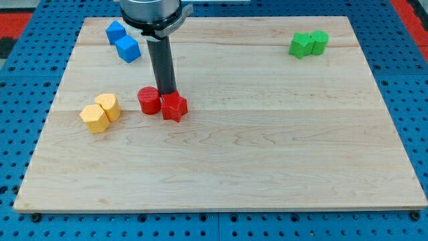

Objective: Push red circle into red star

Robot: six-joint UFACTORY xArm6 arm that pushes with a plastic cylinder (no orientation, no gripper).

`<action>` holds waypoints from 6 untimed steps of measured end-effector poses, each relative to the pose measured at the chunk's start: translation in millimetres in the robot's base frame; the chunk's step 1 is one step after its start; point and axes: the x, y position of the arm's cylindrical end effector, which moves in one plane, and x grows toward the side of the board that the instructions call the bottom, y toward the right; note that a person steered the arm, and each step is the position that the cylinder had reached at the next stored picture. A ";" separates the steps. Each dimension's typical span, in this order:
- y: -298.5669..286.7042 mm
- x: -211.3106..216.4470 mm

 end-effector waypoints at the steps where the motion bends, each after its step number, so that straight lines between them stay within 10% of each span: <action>1: 0.0 0.0; 6: -27.6 18.9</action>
